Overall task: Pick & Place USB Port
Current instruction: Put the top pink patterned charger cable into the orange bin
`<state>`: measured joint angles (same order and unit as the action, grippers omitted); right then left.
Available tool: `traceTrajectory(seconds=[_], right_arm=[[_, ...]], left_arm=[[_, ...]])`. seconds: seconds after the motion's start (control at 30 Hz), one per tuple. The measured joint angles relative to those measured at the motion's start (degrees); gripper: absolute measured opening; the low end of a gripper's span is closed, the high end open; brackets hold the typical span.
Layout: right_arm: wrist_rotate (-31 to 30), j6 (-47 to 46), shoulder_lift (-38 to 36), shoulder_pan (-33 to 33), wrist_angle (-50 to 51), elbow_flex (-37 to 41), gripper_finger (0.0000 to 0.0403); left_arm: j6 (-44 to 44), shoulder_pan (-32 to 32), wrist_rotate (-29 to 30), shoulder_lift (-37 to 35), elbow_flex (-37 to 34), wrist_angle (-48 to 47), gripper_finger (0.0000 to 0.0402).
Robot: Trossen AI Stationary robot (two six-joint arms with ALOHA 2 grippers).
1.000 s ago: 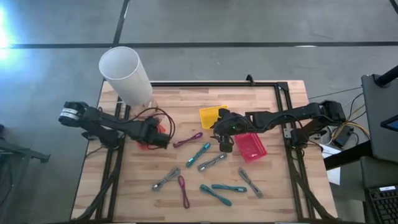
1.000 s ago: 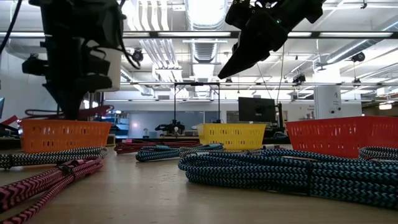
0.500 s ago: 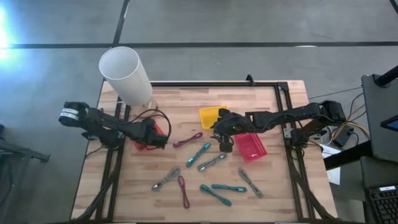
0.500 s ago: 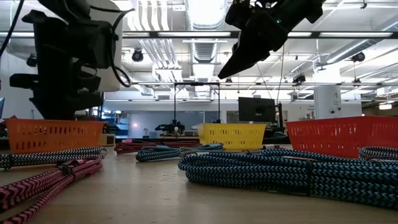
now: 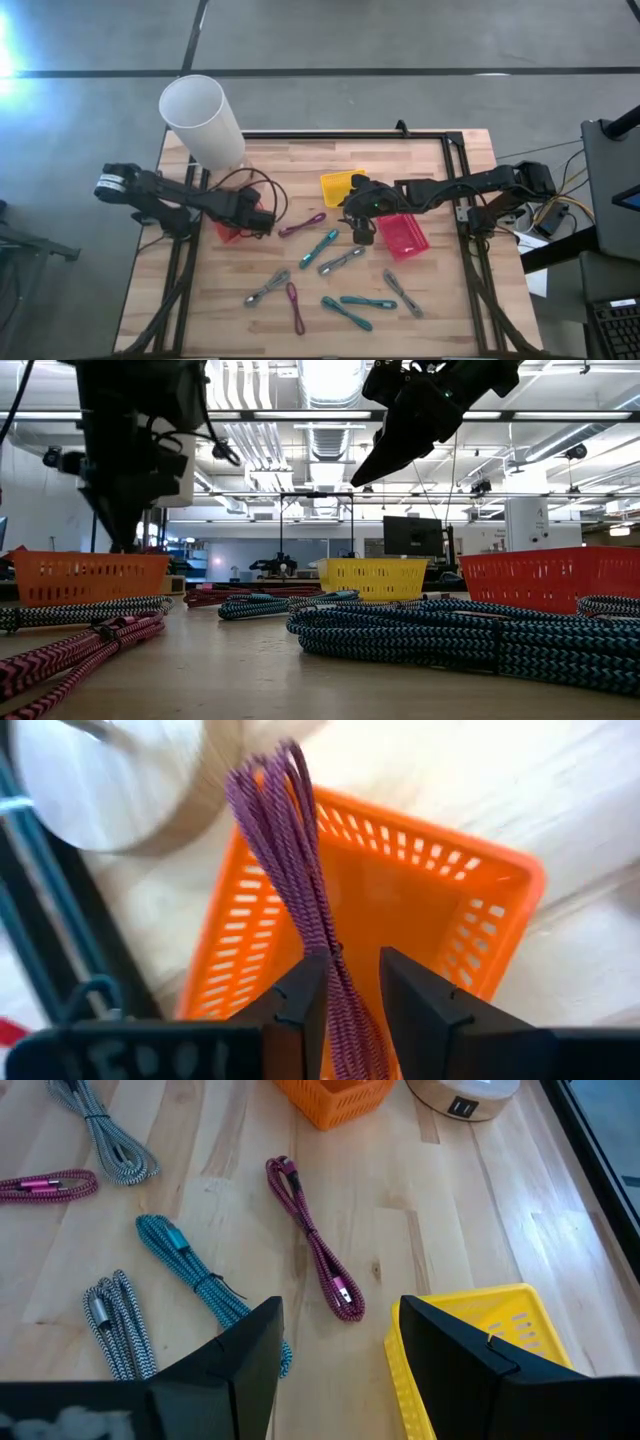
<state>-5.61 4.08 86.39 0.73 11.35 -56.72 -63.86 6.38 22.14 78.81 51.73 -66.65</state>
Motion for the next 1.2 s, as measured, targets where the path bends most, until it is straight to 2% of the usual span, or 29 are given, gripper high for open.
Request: traceTrajectory(seconds=[0.13,0.27,0.4,0.5,0.57,0.67,0.8,1.2], right_arm=[[0.0,0.0,0.0,0.0,-0.2,0.4,0.0199],[0.0,0.0,0.0,0.0,-1.5,0.9,0.0199],[0.0,0.0,0.9,0.0,-2.0,1.0,0.0199],[0.0,0.0,1.8,0.0,-2.0,0.9,0.0199],[0.0,0.2,2.5,0.0,-2.1,0.9,0.0199],[0.0,0.9,2.9,0.0,-1.7,0.9,0.0199],[0.0,1.0,3.0,0.0,-1.7,0.8,0.0199],[0.0,0.9,3.0,0.0,-1.1,0.8,0.0199]], left_arm=[[-0.5,0.0,1.9,0.0,3.0,-3.3,0.0101],[2.3,0.1,3.0,-0.1,4.9,0.1,0.01],[8.0,0.1,5.8,-0.1,4.7,11.8,0.01],[18.1,0.1,5.6,0.1,3.1,24.8,0.01],[26.3,0.1,3.1,0.4,1.8,33.4,0.0101],[35.5,0.1,-4.7,1.4,0.1,42.8,0.0101],[39.5,0.1,-12.7,2.9,-2.3,51.4,0.0104],[41.7,0.1,-10.6,10.8,-3.6,52.0,0.0163]])
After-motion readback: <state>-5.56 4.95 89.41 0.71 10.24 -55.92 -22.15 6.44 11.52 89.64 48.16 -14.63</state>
